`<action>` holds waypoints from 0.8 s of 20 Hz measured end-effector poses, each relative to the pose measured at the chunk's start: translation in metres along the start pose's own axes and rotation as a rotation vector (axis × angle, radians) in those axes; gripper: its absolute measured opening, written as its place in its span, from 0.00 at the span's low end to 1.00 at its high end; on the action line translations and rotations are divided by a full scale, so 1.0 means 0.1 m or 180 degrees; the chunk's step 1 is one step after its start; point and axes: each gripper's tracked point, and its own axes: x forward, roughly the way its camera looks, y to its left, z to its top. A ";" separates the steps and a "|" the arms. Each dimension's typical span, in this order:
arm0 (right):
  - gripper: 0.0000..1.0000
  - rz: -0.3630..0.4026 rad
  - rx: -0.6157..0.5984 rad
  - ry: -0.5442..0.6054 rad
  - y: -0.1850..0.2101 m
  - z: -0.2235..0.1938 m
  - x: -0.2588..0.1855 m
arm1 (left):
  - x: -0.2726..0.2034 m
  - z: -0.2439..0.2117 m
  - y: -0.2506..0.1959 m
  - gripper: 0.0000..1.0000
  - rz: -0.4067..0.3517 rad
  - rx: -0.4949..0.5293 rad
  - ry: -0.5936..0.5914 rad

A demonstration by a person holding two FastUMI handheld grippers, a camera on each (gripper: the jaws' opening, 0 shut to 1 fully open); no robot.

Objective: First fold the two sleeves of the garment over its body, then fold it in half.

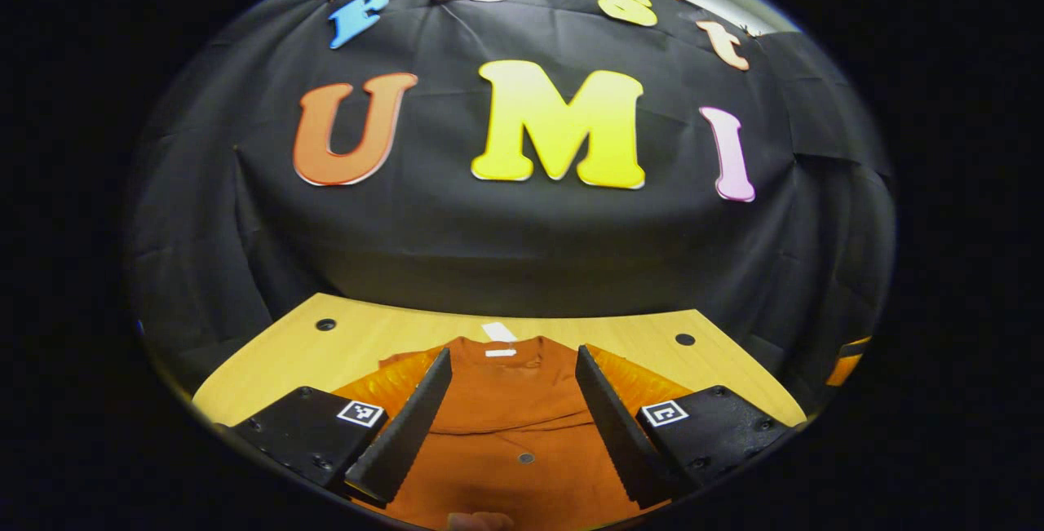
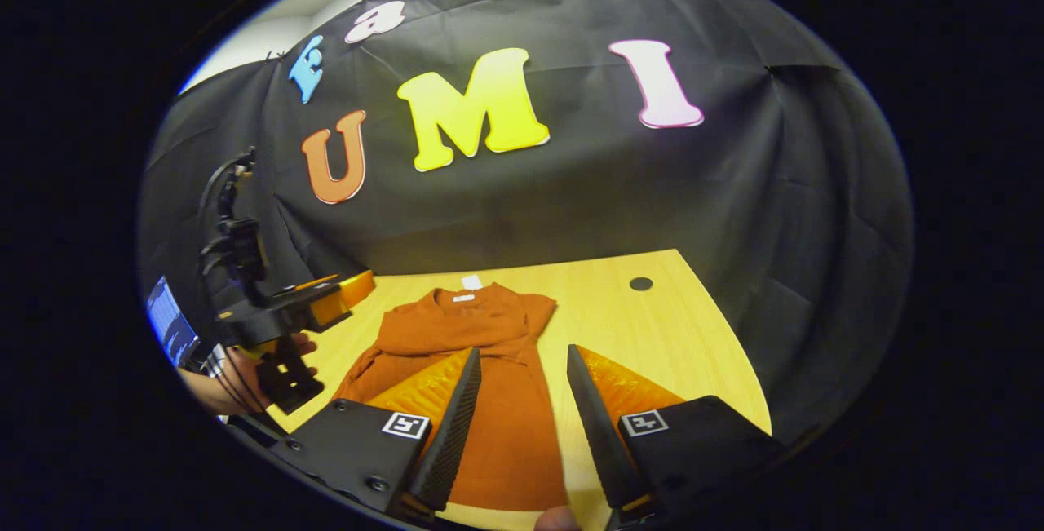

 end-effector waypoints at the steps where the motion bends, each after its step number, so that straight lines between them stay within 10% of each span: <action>1: 0.71 -0.0002 -0.0073 -0.0085 0.12 0.04 0.02 | -0.14 0.05 0.14 0.98 0.0093 -0.0014 -0.0050; 8: 0.80 0.0248 -0.0207 0.0175 0.69 -0.29 0.16 | -0.65 -0.14 0.73 0.98 0.0153 -0.0127 0.0012; 16: 0.80 -0.0295 -0.0117 0.1094 -0.48 -1.41 -0.24 | -1.27 -1.76 1.55 0.99 -0.0220 -0.0207 0.1360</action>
